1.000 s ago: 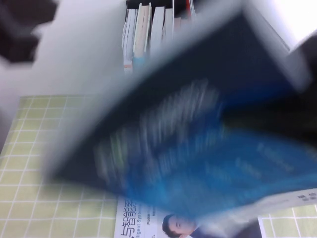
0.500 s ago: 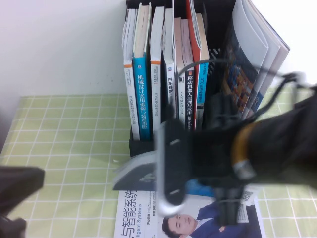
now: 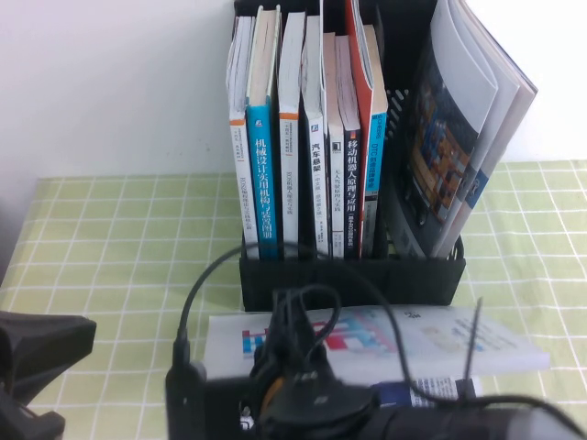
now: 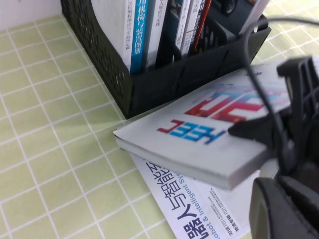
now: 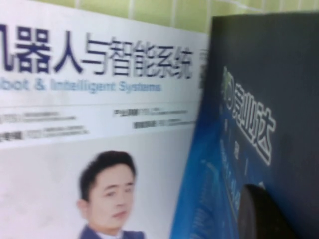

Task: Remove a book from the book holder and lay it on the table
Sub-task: Place the picked book on the book

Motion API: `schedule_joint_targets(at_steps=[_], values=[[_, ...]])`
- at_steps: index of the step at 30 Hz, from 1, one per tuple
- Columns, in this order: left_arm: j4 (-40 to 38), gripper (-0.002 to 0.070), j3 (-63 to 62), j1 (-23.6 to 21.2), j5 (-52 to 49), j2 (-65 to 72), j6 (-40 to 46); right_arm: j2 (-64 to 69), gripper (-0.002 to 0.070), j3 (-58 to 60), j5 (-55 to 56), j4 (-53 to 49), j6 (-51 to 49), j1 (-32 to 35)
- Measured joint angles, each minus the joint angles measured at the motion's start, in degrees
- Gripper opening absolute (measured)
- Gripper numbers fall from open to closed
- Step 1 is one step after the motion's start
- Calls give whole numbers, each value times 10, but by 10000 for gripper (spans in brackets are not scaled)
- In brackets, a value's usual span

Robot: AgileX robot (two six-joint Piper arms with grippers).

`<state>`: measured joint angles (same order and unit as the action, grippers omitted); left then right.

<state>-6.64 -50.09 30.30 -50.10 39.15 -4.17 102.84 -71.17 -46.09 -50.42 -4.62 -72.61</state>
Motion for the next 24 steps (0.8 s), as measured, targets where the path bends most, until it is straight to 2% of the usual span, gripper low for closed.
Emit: schedule_joint_targets(at_steps=[5, 19, 24], values=[[0, -3, 0, 0, 0, 0, 7, 31, 128, -3, -11, 38, -7, -15], [-4, -3, 0, 0, 0, 0, 11, 76, 128, -6, -6, 222, 92, -18], [-5, -3, 0, 0, 0, 0, 11, 76, 128, -10, 1, 244, 57, -16]])
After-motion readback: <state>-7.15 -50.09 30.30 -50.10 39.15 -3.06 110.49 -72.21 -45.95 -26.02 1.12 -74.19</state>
